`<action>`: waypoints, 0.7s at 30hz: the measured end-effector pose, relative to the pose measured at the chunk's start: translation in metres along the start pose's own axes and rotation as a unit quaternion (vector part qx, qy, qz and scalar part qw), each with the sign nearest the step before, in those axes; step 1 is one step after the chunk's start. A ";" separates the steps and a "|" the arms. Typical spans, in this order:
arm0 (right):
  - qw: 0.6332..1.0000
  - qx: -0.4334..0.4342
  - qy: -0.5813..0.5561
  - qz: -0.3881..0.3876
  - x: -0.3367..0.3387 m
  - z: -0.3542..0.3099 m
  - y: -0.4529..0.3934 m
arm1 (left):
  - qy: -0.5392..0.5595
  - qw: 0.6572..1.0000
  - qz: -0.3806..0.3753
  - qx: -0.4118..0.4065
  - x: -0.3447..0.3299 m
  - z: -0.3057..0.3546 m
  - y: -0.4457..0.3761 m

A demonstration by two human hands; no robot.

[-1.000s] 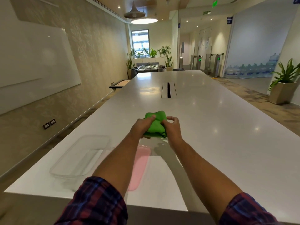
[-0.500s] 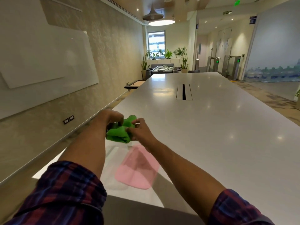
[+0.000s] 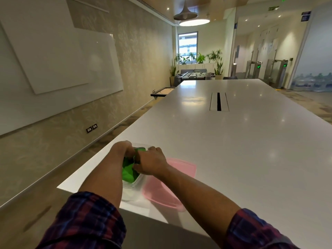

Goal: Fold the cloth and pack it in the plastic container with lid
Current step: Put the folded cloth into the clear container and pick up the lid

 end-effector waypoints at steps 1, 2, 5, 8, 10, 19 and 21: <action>1.000 -0.008 0.002 -0.014 -0.003 0.001 -0.001 | -0.002 1.000 0.014 -0.006 -0.003 -0.001 -0.003; 1.000 -0.014 0.003 -0.021 -0.005 0.002 -0.001 | -0.005 0.999 0.029 -0.011 -0.005 -0.002 -0.005; 0.999 -0.030 0.019 -0.022 -0.005 0.003 -0.006 | -0.015 0.998 0.052 -0.020 -0.015 -0.004 -0.011; 0.998 -0.036 0.032 -0.052 -0.009 0.006 -0.011 | -0.045 0.996 0.078 -0.029 -0.018 -0.002 -0.017; 0.994 -0.037 -0.003 -0.099 -0.019 0.010 -0.014 | -0.085 0.991 0.092 -0.049 -0.014 0.006 -0.016; 0.992 -0.032 -0.073 -0.100 -0.033 0.014 -0.014 | -0.243 0.965 -0.100 -0.006 -0.026 0.015 -0.008; 0.993 -0.022 -0.082 -0.082 -0.028 0.015 -0.013 | -0.240 0.960 -0.143 0.014 -0.038 0.007 -0.007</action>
Point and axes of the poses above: each hand's wrist, its own y-axis away from the middle knuckle, its own x-axis out of the back of the hand, z = x × y, the point moved 9 cm from there along -y, towards the middle knuckle, and after that the axes turned 9 degrees about -z, right-handed, at the moved point
